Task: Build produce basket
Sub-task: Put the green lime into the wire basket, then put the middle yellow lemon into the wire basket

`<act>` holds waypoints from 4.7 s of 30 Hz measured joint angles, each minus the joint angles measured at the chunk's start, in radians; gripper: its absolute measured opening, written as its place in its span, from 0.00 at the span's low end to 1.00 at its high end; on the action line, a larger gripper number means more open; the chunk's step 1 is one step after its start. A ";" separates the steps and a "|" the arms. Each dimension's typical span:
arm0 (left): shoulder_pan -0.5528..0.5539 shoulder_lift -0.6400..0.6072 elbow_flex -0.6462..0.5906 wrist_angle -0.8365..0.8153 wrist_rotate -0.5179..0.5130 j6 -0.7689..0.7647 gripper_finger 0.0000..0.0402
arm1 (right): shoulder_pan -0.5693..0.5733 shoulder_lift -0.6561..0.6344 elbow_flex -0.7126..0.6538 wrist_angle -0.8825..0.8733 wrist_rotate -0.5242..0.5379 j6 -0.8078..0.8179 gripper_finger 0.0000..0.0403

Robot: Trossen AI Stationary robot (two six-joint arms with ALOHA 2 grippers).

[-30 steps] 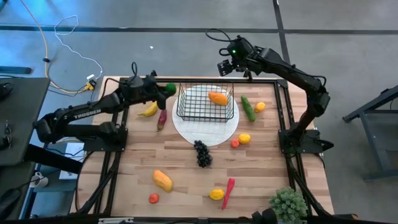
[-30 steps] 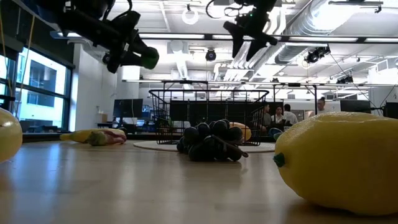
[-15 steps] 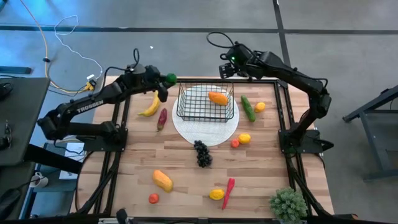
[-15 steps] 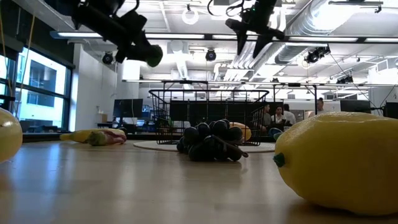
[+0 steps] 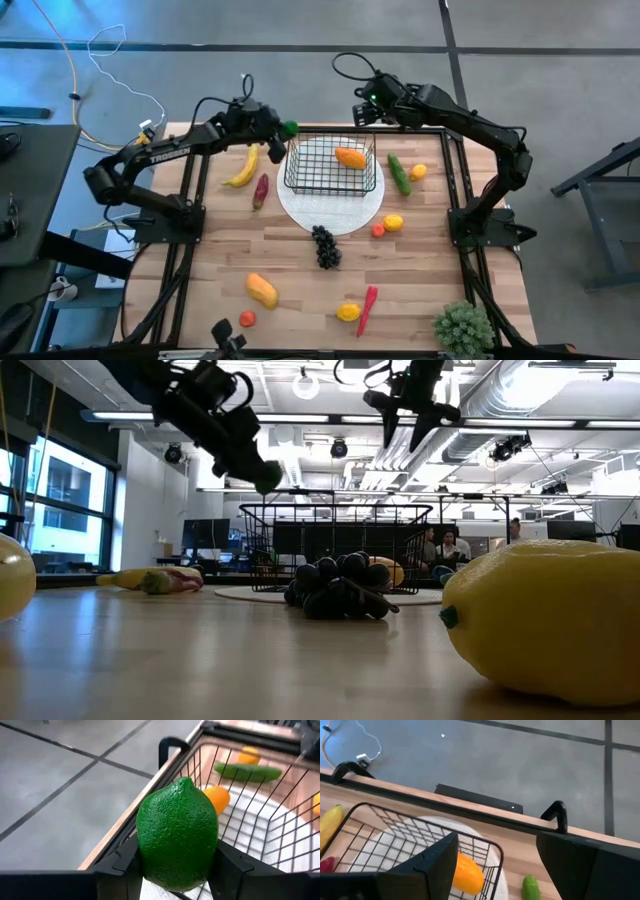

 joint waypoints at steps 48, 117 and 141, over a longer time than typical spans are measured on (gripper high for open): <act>-0.133 0.301 0.106 0.000 -0.162 -0.049 0.53 | -0.003 0.000 0.000 -0.031 0.019 -0.049 0.62; -0.130 0.130 0.489 -0.833 -0.004 -0.076 0.57 | 0.658 -0.090 -0.056 -0.476 -0.179 0.400 0.62; -0.427 0.060 0.489 -1.016 -0.090 -0.249 0.57 | 0.817 -0.092 -0.315 -0.469 -0.266 0.267 0.62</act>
